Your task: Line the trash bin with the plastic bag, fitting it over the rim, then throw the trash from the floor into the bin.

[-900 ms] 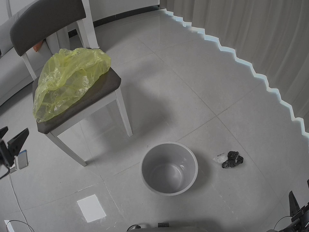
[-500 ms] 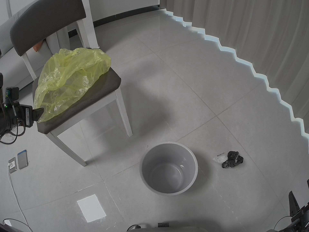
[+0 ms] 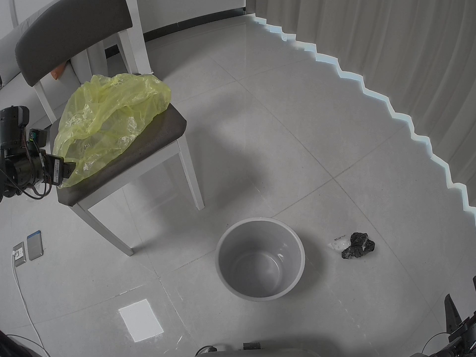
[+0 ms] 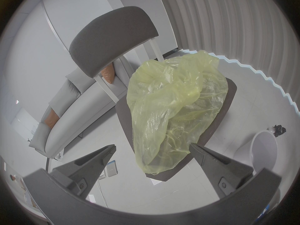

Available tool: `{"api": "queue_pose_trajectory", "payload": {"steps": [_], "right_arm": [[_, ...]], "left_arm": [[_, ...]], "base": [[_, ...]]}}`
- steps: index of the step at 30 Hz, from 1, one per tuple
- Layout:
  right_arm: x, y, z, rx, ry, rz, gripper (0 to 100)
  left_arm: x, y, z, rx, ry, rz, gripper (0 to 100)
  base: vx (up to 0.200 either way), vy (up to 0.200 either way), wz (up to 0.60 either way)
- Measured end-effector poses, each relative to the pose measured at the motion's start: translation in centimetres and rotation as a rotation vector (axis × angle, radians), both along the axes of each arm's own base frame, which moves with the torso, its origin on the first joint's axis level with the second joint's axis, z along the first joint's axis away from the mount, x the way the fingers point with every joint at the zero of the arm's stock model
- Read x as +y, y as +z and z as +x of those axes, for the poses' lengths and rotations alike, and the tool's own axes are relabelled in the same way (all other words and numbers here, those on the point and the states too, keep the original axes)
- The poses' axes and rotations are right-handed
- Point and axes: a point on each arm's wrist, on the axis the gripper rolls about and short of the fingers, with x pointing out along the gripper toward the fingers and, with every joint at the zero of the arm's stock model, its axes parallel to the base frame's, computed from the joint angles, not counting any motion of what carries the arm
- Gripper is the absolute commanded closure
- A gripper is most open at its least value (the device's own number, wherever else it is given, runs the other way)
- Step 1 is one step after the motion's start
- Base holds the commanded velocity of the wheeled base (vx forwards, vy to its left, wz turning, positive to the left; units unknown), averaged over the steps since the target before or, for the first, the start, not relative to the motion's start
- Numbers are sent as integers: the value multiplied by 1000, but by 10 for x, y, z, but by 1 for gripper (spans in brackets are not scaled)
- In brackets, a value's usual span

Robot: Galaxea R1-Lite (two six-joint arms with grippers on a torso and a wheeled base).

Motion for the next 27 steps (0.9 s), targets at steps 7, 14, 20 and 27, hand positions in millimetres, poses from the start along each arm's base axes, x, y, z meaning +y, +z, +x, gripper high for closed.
{"api": "queue_pose_trajectory", "payload": {"steps": [7,14,20,27], "right_arm": [[0,0,0,0,0,0,0],[0,0,0,0,1,0,0],[0,0,0,0,1,-1,0],[0,0,0,0,1,-3,0]], "left_arm": [[7,2,10,-23,20,4,0],[16,1,22,-52,42,9,0],[19,-4,32,-41,47,5,0],[26,-5,39,-39,60,3,100]], "base": [[0,0,0],[0,0,0],[0,0,0],[0,0,0]]}}
